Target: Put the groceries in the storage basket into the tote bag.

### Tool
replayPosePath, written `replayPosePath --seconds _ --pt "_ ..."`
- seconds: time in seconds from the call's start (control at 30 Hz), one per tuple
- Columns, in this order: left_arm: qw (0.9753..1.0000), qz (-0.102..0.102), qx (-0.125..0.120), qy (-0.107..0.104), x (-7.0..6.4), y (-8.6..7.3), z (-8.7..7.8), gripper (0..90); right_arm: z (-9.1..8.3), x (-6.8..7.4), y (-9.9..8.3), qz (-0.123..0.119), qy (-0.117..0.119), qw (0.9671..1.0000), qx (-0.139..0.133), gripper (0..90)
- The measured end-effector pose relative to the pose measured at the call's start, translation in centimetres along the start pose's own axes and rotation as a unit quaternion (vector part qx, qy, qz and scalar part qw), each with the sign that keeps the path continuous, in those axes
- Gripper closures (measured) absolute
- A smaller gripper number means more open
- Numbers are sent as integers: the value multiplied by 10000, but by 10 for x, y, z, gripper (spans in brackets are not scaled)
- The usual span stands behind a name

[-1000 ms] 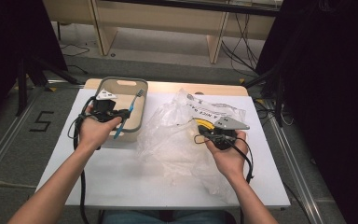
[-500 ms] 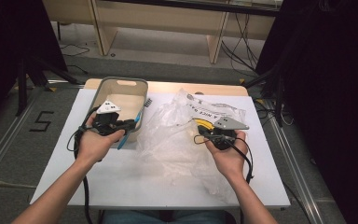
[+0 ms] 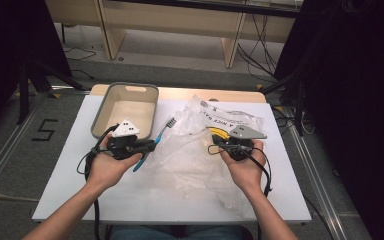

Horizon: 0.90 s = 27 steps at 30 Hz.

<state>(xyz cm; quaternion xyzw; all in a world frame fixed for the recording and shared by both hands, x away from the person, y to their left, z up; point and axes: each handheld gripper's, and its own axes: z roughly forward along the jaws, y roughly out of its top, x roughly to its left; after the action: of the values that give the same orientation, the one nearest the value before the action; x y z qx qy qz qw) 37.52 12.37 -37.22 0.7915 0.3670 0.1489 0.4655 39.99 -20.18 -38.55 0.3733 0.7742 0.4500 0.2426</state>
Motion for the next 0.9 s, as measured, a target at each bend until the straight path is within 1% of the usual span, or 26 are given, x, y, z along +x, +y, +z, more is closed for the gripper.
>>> replayPosePath --seconds 0.07,0.1,0.13,0.17,0.2,0.23,0.3,0.33,0.37,0.5,0.53,0.57,0.63,0.67,0.7,0.8,0.9 --pt "10000 37 26 -62 -4 -2 1 823 0 0 0 5 1 10000 -2 900" --pt "9999 21 34 -122 -6 -3 1 824 0 0 0 -1 2 10000 -3 900" --pt "9999 21 34 -122 -6 -3 1 824 0 0 0 -1 2 10000 -3 900" --pt "9998 38 50 -172 -10 -5 2 824 0 0 0 0 -1 10000 -11 900" --pt "9998 38 50 -172 -10 -5 2 824 0 0 0 2 1 10000 -15 900" --pt "9997 60 88 -233 -14 -7 3 823 0 0 0 10 2 10000 -13 900" --pt "9996 92 95 -249 -16 -8 3 824 0 -1 0 16 6 10000 -20 900" --pt "9994 137 123 -290 -20 -9 3 824 0 -1 0 15 7 10000 -19 900" --pt "9994 137 123 -290 -20 -9 3 823 0 -1 0 15 7 10000 -19 900" --pt "9986 229 201 -423 -31 -12 5 824 0 0 0 14 9 10000 -9 900" --pt "9982 280 218 -475 -37 -13 6 823 0 0 0 13 13 10000 3 900" --pt "9978 334 269 -500 -39 -14 7 824 0 0 0 15 8 10000 -3 900" --pt "9974 350 305 -557 -44 -15 10 824 0 0 0 21 12 10000 -4 900" --pt "9974 350 305 -557 -44 -15 10 823 0 -1 0 22 17 10000 -4 900" --pt "9966 412 381 -601 -48 -16 12 823 0 -1 0 28 17 10000 -2 900" --pt "9962 428 433 -629 -51 -18 14 823 0 -1 0 26 17 10000 -5 900" --pt "9953 484 527 -648 -56 -21 20 823 0 -1 0 24 20 10000 -6 900"
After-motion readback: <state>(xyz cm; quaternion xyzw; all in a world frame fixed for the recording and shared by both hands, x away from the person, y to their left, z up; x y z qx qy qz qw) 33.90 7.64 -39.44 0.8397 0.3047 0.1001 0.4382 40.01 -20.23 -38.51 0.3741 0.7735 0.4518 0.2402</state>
